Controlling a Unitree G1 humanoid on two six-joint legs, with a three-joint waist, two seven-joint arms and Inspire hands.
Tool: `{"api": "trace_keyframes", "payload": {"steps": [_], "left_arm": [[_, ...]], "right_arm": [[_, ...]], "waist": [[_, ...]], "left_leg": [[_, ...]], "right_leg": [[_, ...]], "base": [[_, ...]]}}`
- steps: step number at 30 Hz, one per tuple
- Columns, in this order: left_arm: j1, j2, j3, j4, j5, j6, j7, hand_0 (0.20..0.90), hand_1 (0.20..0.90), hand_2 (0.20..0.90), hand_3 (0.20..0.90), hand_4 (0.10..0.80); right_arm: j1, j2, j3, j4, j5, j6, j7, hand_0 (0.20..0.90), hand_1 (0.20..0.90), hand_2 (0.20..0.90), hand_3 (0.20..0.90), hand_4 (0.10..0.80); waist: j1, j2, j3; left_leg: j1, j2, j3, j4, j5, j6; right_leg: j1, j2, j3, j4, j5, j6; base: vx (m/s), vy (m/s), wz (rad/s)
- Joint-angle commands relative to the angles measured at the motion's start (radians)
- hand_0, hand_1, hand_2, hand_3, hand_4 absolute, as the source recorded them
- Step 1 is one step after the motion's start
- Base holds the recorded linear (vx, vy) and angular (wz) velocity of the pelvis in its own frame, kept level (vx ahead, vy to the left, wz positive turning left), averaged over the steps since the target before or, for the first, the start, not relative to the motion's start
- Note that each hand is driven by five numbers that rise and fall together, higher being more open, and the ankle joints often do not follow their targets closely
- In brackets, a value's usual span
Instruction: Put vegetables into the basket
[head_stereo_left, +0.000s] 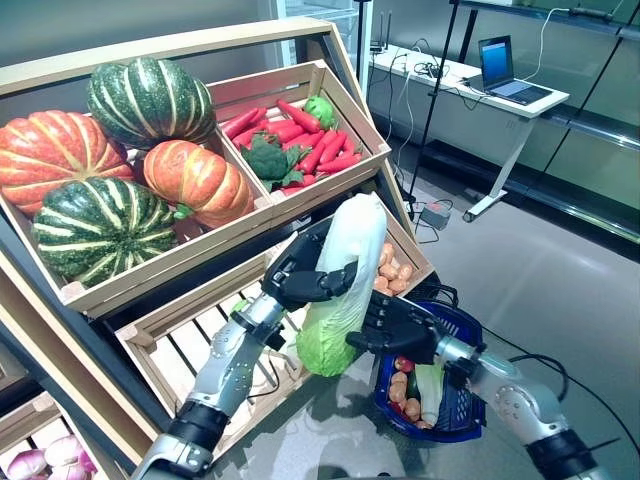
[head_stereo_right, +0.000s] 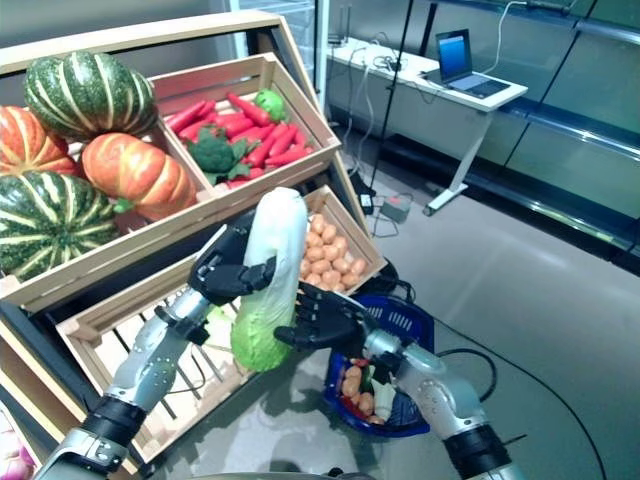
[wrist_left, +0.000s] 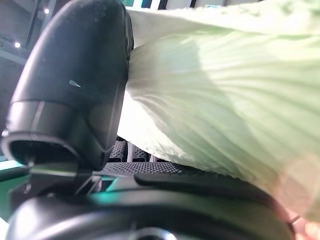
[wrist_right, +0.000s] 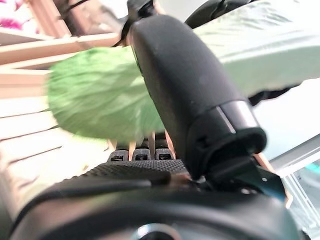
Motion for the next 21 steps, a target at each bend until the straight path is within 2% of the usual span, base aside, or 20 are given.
{"api": "trace_keyframes", "payload": {"steps": [1,6,10,21], "left_arm": [[-0.169,-0.046,-0.014,0.006,-0.049,-0.116,-0.017,0.3,0.3,0.3,0.3,0.4],[-0.18,-0.077,-0.053,0.009,-0.033,-0.111,0.007,0.3,0.3,0.3,0.3,0.4],[-0.18,-0.093,-0.078,0.035,-0.018,-0.115,0.013,0.3,0.3,0.3,0.3,0.4],[-0.209,-0.118,-0.102,0.028,-0.059,-0.141,-0.015,0.3,0.3,0.3,0.3,0.4]], "right_arm": [[-0.138,0.095,-0.045,-0.095,0.193,-0.062,-0.031,0.9,0.9,0.9,0.9,0.8],[-0.164,0.143,-0.023,-0.088,0.266,-0.045,-0.071,0.9,0.9,0.9,0.9,0.8],[-0.177,0.177,-0.002,-0.088,0.344,0.01,-0.095,0.9,0.9,0.9,0.9,0.8],[-0.202,0.196,0.049,-0.046,0.366,0.057,-0.12,0.9,0.9,0.9,0.9,0.8]], "waist": [[0.005,-0.025,-0.029],[0.011,-0.026,-0.034],[0.013,-0.028,-0.036],[0.016,-0.029,-0.041]], "left_leg": [[-0.004,-0.037,-0.03,0.002,-0.073,0.037],[-0.004,-0.034,-0.028,0.002,-0.073,0.039],[-0.005,-0.032,-0.027,0.002,-0.07,0.038],[-0.006,-0.03,-0.022,0.002,-0.065,0.036]], "right_leg": [[0.06,0.011,-0.028,0.006,-0.065,-0.055],[0.061,0.012,-0.03,0.006,-0.065,-0.057],[0.058,0.013,-0.029,0.006,-0.063,-0.058],[0.058,0.012,-0.031,0.006,-0.061,-0.06]], "base": [[0.0,0.0,0.0],[0.0,0.0,0.0],[0.0,0.0,0.0],[0.0,0.0,0.0]]}}
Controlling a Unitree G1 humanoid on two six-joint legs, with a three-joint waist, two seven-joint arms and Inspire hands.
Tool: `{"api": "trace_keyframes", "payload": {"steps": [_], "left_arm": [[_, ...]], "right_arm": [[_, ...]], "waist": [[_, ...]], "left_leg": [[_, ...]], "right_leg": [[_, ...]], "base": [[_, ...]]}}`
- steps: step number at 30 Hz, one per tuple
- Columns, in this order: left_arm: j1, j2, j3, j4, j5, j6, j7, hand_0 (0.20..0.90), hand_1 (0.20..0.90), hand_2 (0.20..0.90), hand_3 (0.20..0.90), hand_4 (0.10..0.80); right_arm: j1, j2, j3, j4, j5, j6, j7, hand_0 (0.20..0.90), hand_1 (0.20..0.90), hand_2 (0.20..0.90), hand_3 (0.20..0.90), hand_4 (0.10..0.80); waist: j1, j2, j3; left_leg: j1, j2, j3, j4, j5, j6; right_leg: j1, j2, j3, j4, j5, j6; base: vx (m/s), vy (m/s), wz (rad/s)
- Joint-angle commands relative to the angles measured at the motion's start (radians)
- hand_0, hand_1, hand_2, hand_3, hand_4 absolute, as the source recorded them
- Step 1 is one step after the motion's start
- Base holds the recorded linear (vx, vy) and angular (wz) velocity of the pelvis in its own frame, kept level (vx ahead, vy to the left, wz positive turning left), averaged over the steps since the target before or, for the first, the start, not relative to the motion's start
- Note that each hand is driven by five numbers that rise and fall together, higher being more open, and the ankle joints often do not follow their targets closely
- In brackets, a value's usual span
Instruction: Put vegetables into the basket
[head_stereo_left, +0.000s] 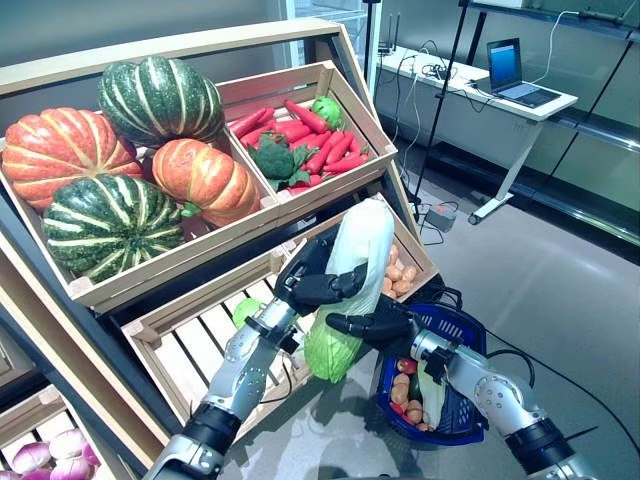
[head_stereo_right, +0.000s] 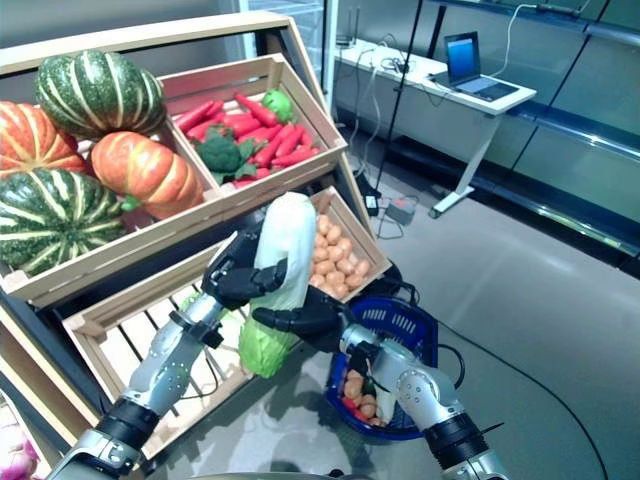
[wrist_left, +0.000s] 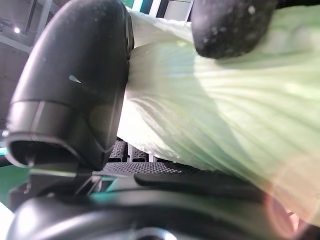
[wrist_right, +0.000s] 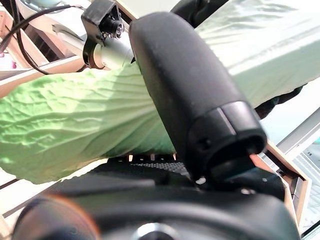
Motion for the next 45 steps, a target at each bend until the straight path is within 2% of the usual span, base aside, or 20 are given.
{"api": "trace_keyframes", "payload": {"steps": [1,6,8,23,24,25,34,41,45], "left_arm": [[-0.21,-0.09,-0.072,-0.005,-0.057,-0.118,-0.053,0.3,0.3,0.3,0.3,0.4],[-0.228,-0.107,-0.103,-0.031,-0.077,-0.104,-0.051,0.3,0.3,0.3,0.3,0.4],[-0.231,-0.109,-0.111,-0.036,-0.08,-0.103,-0.051,0.3,0.3,0.3,0.3,0.4],[-0.226,-0.111,-0.118,-0.043,-0.063,-0.077,-0.016,0.3,0.3,0.3,0.3,0.4],[-0.224,-0.11,-0.115,-0.038,-0.063,-0.076,-0.01,0.415,0.415,0.415,0.415,0.477],[-0.224,-0.11,-0.115,-0.038,-0.063,-0.076,-0.01,0.9,0.9,0.9,0.9,0.8],[-0.183,-0.07,-0.06,-0.014,-0.025,-0.061,0.0,0.9,0.9,0.9,0.9,0.8],[-0.119,0.004,0.024,-0.012,0.0,-0.049,-0.005,0.9,0.9,0.9,0.9,0.8],[-0.067,0.025,0.096,0.011,-0.05,-0.067,-0.01,0.9,0.9,0.9,0.9,0.8]], "right_arm": [[-0.165,0.164,0.015,-0.049,0.187,-0.025,0.035,0.9,0.9,0.9,0.9,0.8],[-0.186,0.178,0.034,-0.039,0.194,-0.018,0.029,0.9,0.9,0.9,0.9,0.8],[-0.196,0.178,0.038,-0.033,0.208,-0.025,0.021,0.3,0.3,0.3,0.3,0.4],[-0.201,0.181,0.013,-0.042,0.215,-0.075,0.017,0.3,0.3,0.3,0.3,0.4],[-0.201,0.181,0.011,-0.04,0.212,-0.081,0.017,0.3,0.3,0.3,0.3,0.4],[-0.201,0.182,0.011,-0.04,0.212,-0.081,0.017,0.3,0.3,0.3,0.3,0.4],[-0.178,0.159,-0.031,-0.038,0.185,-0.097,0.01,0.3,0.3,0.3,0.3,0.4],[-0.081,0.114,-0.103,-0.016,0.183,-0.129,-0.005,0.3,0.3,0.3,0.3,0.4],[0.003,0.112,-0.161,0.009,0.2,-0.147,-0.005,0.3,0.3,0.3,0.3,0.4]], "waist": [[-0.001,-0.029,-0.041],[0.0,-0.029,-0.041],[0.001,-0.028,-0.042],[-0.001,-0.027,-0.047],[-0.001,-0.027,-0.047],[-0.001,-0.027,-0.047],[0.001,-0.021,-0.049],[-0.001,-0.018,-0.049],[-0.006,-0.015,-0.048]], "left_leg": [[-0.011,-0.03,-0.025,0.002,-0.065,0.036],[-0.012,-0.032,-0.03,0.002,-0.066,0.037],[-0.012,-0.032,-0.03,0.002,-0.066,0.038],[-0.013,-0.031,-0.025,0.002,-0.068,0.04],[-0.012,-0.031,-0.024,0.002,-0.068,0.04],[-0.012,-0.031,-0.024,0.002,-0.068,0.04],[-0.012,-0.031,-0.022,0.002,-0.067,0.04],[-0.014,-0.029,-0.018,0.002,-0.064,0.039],[-0.016,-0.026,-0.012,0.002,-0.064,0.04]], "right_leg": [[0.054,0.012,-0.03,0.003,-0.061,-0.059],[0.055,0.011,-0.034,0.003,-0.061,-0.059],[0.055,0.011,-0.034,0.003,-0.061,-0.06],[0.051,0.012,-0.03,0.003,-0.059,-0.059],[0.051,0.012,-0.03,0.003,-0.059,-0.059],[0.051,0.012,-0.03,0.003,-0.059,-0.059],[0.049,0.011,-0.033,0.003,-0.057,-0.059],[0.046,0.011,-0.032,0.003,-0.054,-0.058],[0.042,0.011,-0.029,0.003,-0.053,-0.057]], "base": [[0.0,0.0,0.0],[0.0,0.0,0.0],[0.0,0.0,0.0],[0.0,0.0,0.0],[0.0,0.0,0.0],[0.0,0.0,0.0],[0.0,0.0,0.0],[0.0,0.0,0.0],[0.0,0.0,0.0]]}}
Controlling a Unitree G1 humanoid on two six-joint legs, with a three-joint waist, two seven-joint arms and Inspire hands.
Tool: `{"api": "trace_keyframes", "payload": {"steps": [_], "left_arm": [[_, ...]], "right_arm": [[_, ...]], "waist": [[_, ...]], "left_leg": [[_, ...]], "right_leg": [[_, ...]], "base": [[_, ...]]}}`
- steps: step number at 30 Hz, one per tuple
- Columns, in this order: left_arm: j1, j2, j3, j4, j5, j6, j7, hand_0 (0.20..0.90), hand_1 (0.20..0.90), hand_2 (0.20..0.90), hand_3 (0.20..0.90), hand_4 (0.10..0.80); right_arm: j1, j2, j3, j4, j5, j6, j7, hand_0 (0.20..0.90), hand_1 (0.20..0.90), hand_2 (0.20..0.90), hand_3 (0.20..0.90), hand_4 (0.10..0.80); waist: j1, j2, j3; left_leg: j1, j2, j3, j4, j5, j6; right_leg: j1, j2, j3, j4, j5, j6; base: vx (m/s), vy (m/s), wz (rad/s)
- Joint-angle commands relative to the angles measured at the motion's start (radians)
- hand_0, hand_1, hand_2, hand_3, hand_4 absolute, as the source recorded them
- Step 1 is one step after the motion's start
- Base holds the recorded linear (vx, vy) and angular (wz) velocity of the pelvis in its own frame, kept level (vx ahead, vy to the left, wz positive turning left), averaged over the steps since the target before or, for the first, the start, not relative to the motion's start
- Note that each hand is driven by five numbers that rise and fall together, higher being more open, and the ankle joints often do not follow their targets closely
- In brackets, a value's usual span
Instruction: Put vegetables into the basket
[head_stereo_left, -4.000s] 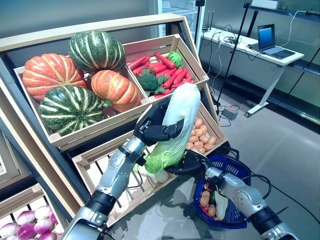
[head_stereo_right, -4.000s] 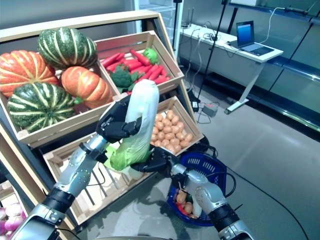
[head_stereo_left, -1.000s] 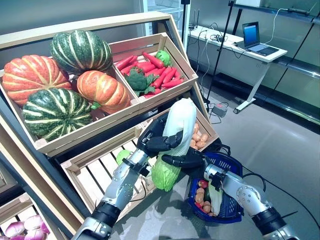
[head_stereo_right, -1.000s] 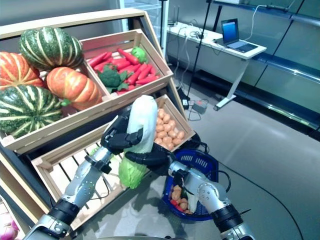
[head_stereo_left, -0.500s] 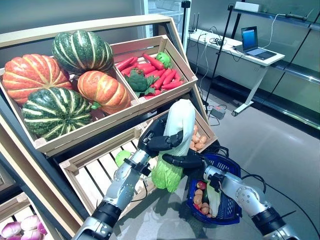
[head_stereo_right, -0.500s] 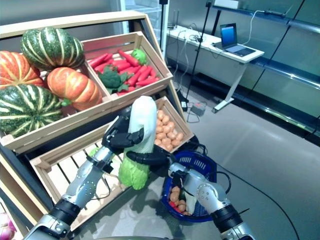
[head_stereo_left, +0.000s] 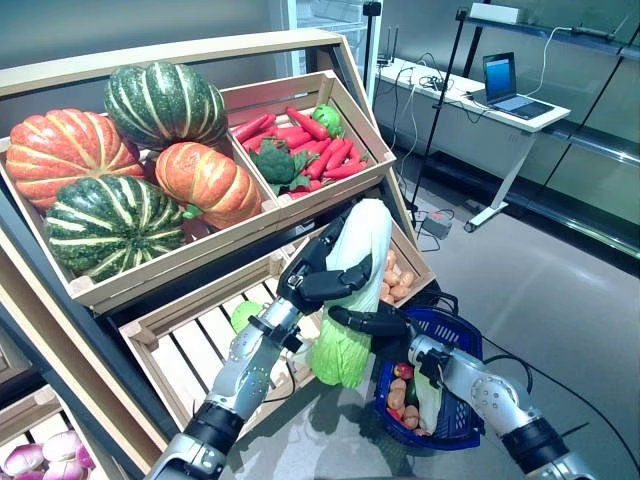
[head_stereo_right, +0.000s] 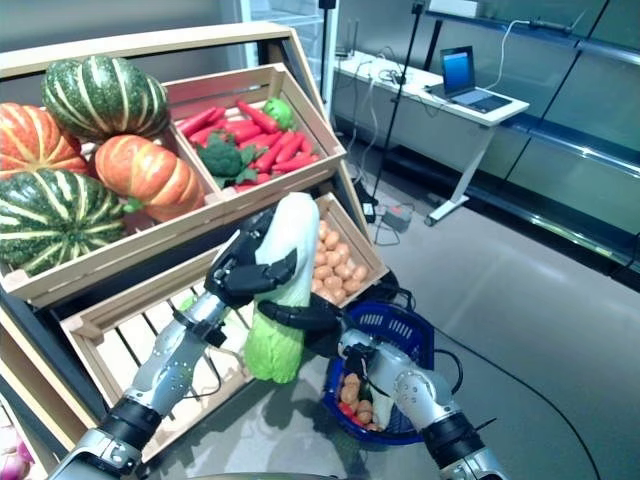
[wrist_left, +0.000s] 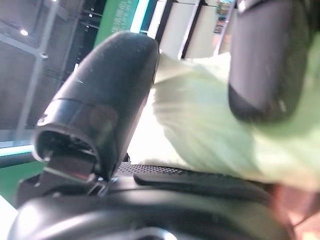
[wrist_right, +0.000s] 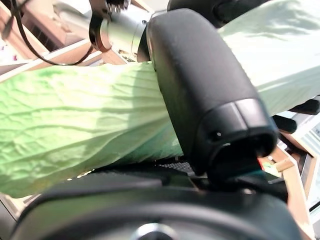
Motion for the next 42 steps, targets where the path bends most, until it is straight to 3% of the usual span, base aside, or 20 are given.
{"api": "trace_keyframes", "payload": {"steps": [1,9,13,23,35,42], "left_arm": [[-0.048,0.015,0.137,0.029,-0.072,-0.083,-0.045,0.9,0.9,0.9,0.9,0.8],[0.005,0.032,0.281,0.08,-0.066,-0.154,-0.023,0.9,0.9,0.9,0.9,0.8],[-0.001,0.041,0.314,0.084,-0.049,-0.153,-0.003,0.9,0.9,0.9,0.9,0.8],[-0.004,0.029,0.326,0.109,0.007,-0.153,0.02,0.9,0.9,0.9,0.9,0.8],[0.044,0.064,0.336,0.162,0.13,-0.118,0.105,0.9,0.9,0.9,0.9,0.8],[0.075,0.109,0.317,0.155,0.308,-0.145,0.273,0.9,0.9,0.9,0.9,0.8]], "right_arm": [[-0.01,0.078,-0.207,-0.038,0.157,-0.152,0.07,0.3,0.3,0.3,0.3,0.4],[0.095,0.084,-0.344,0.052,0.114,-0.176,0.066,0.3,0.3,0.3,0.3,0.4],[0.107,0.081,-0.391,0.074,0.135,-0.195,0.065,0.3,0.3,0.3,0.3,0.4],[0.105,0.098,-0.446,0.079,0.14,-0.265,0.025,0.3,0.3,0.3,0.3,0.4],[0.081,0.028,-0.523,0.293,0.085,-0.356,-0.087,0.3,0.3,0.3,0.3,0.4],[-0.008,-0.069,-0.526,0.448,-0.045,-0.429,-0.216,0.3,0.3,0.3,0.3,0.4]], "waist": [[-0.008,-0.002,-0.032],[-0.03,0.002,-0.024],[-0.04,0.005,-0.02],[-0.048,0.015,-0.018],[-0.022,0.025,-0.004],[0.018,0.045,0.046]], "left_leg": [[-0.02,-0.027,-0.012,0.002,-0.063,0.04],[-0.027,-0.021,0.002,0.002,-0.059,0.037],[-0.029,-0.02,0.004,0.002,-0.059,0.034],[-0.033,-0.022,0.003,0.002,-0.062,0.032],[-0.035,-0.022,0.0,0.002,-0.061,0.027],[-0.066,-0.029,-0.028,0.002,-0.045,0.022]], "right_leg": [[0.037,0.013,-0.026,0.003,-0.053,-0.057],[0.025,0.015,-0.01,0.003,-0.048,-0.057],[0.023,0.015,-0.006,0.003,-0.048,-0.057],[0.018,0.016,0.002,0.003,-0.051,-0.056],[0.016,0.015,-0.012,0.003,-0.05,-0.056],[-0.009,0.01,-0.034,0.003,-0.047,-0.063]], "base": [[0.0,0.0,0.0],[-0.005,-0.009,-0.03],[-0.007,-0.017,-0.05],[-0.001,-0.001,-0.01],[0.027,-0.021,0.0],[0.048,-0.032,0.01]]}}
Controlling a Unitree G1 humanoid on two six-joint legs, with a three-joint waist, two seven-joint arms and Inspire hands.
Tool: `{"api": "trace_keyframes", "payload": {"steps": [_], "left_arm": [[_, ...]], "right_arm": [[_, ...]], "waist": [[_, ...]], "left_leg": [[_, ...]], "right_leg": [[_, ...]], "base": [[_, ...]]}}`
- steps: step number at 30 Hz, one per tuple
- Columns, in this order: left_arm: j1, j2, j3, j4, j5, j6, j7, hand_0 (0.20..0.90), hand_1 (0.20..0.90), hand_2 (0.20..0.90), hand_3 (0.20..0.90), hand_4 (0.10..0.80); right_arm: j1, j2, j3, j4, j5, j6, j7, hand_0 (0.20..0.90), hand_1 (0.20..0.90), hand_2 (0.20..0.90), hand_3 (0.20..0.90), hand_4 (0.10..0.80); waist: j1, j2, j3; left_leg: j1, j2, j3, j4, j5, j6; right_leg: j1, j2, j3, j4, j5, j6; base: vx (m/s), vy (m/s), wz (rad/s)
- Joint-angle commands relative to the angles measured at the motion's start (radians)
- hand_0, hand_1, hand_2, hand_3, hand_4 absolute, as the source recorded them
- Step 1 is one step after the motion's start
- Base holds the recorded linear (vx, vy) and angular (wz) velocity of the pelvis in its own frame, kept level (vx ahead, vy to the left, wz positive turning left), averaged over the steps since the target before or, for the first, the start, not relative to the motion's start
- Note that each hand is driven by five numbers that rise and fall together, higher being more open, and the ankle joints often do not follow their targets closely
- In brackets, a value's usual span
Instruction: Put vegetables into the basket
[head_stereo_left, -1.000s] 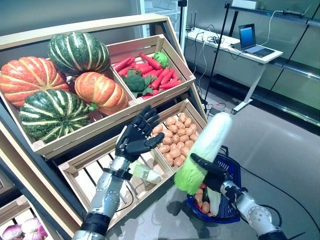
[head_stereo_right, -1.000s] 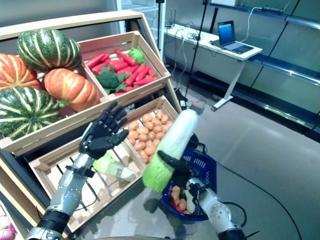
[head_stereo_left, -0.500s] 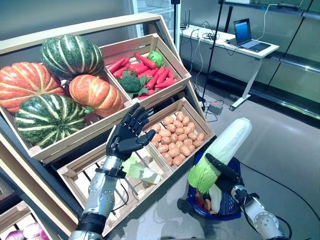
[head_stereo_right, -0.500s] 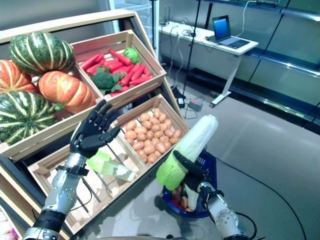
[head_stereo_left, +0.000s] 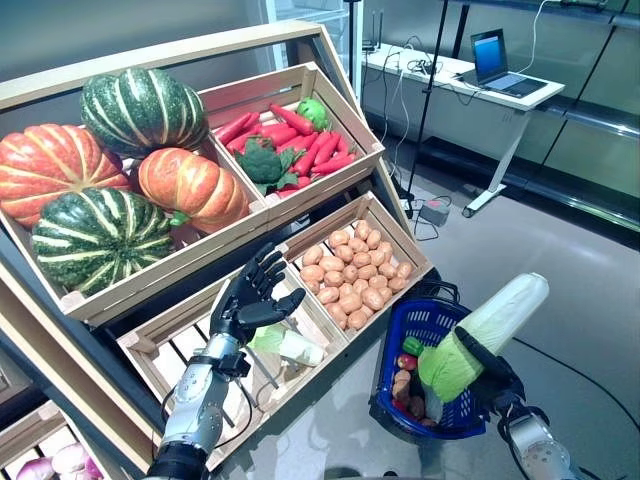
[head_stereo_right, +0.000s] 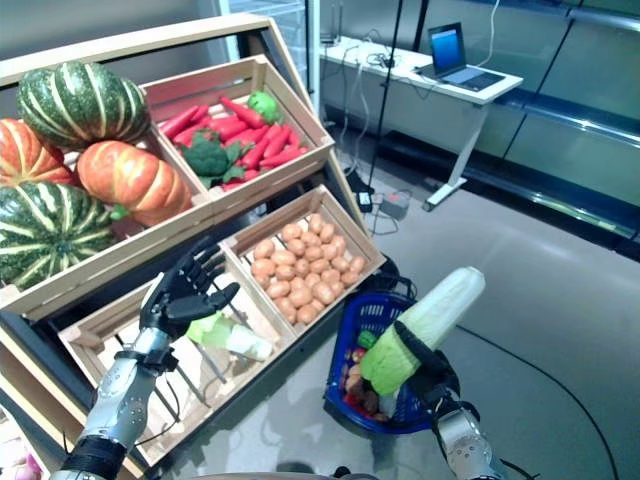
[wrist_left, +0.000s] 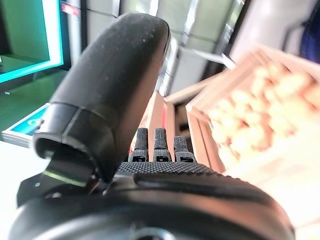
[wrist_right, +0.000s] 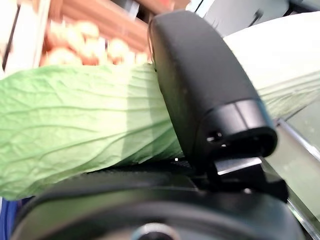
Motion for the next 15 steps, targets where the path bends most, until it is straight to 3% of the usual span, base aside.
{"api": "trace_keyframes", "payload": {"steps": [1,4,7,10,15], "left_arm": [[-0.113,0.092,0.035,-0.013,0.095,-0.106,0.109,0.9,0.9,0.9,0.9,0.8],[-0.185,0.132,0.001,-0.001,0.156,-0.133,0.251,0.9,0.9,0.9,0.9,0.8],[-0.288,0.163,-0.038,0.018,0.242,-0.099,0.421,0.9,0.9,0.9,0.9,0.8],[-0.379,0.223,-0.081,0.043,0.333,-0.057,0.509,0.9,0.9,0.9,0.9,0.8],[-0.461,0.289,-0.123,0.09,0.368,-0.019,0.583,0.9,0.9,0.9,0.9,0.8]], "right_arm": [[-0.205,-0.093,-0.075,0.018,-0.045,-0.131,-0.036,0.3,0.3,0.3,0.3,0.4],[-0.325,-0.171,-0.039,0.124,-0.062,-0.16,-0.064,0.3,0.3,0.3,0.3,0.4],[-0.475,-0.226,0.012,0.223,-0.108,-0.182,-0.101,0.3,0.3,0.3,0.3,0.4],[-0.58,-0.296,0.063,0.305,-0.171,-0.178,-0.097,0.3,0.3,0.3,0.3,0.4],[-0.69,-0.377,0.138,0.406,-0.254,-0.188,-0.087,0.3,0.3,0.3,0.3,0.4]], "waist": [[0.018,-0.008,0.045],[0.029,0.008,0.101],[0.035,0.018,0.176],[0.048,0.027,0.256],[0.061,0.029,0.322]], "left_leg": [[-0.037,-0.032,-0.046,0.009,-0.041,0.023],[-0.087,-0.04,-0.066,0.009,-0.022,0.019],[-0.146,-0.05,-0.085,0.036,-0.007,0.012],[-0.241,-0.058,-0.097,0.135,-0.017,0.002],[-0.386,-0.065,-0.105,0.292,-0.044,-0.002]], "right_leg": [[0.028,0.009,-0.055,0.007,-0.052,-0.063],[-0.013,0.008,-0.067,0.007,-0.042,-0.07],[-0.06,0.004,-0.079,0.037,-0.045,-0.079],[-0.138,-0.004,-0.115,0.134,-0.077,-0.089],[-0.265,-0.023,-0.158,0.272,-0.118,-0.098]], "base": [[-0.038,0.001,0.05],[-0.126,0.012,0.01],[-0.183,0.02,0.16],[-0.183,-0.026,0.17],[-0.173,-0.042,0.21]]}}
